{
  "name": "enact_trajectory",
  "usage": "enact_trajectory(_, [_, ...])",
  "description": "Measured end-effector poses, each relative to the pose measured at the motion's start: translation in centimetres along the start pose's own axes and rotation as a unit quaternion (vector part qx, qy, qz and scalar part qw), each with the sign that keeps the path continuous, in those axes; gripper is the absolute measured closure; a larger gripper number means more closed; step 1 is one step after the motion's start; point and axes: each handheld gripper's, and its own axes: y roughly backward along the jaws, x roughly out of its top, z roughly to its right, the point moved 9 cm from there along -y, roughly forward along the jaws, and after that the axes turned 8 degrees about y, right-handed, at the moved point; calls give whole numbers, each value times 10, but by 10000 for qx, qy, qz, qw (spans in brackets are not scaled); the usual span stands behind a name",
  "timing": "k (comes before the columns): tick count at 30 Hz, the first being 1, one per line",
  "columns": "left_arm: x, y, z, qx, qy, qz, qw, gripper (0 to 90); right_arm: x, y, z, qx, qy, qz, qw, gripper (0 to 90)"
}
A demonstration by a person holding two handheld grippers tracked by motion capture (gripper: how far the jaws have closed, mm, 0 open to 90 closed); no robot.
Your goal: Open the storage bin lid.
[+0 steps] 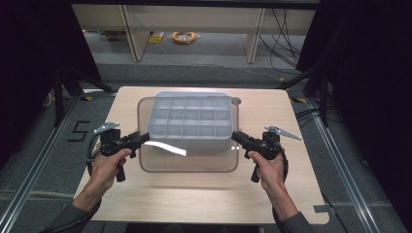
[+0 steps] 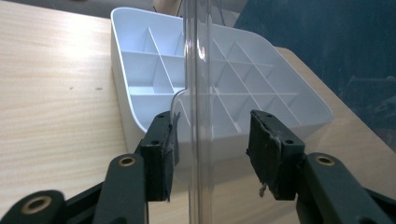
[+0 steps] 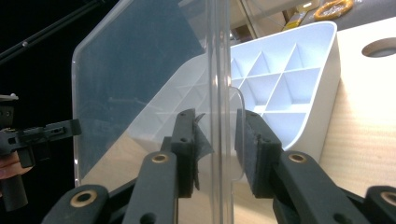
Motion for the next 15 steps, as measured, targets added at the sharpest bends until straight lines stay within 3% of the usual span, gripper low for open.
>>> enact_trajectory(6, [-16,4,0,-42,-3,-76,10000,526,-12,7,-3,-17,-104,-37,9999,696])
enact_trajectory(11, [-25,5,0,-61,-37,-165,9998,527,-21,12,-3,-23,7,-37,10000,696])
enact_trajectory(14, [-31,5,-2,-35,-24,-243,9997,528,-26,15,-7,28,-222,-93,9997,696])
enact_trajectory(15, [-33,5,-3,-45,-34,-244,9997,528,-28,15,-6,-17,-152,-83,9998,697])
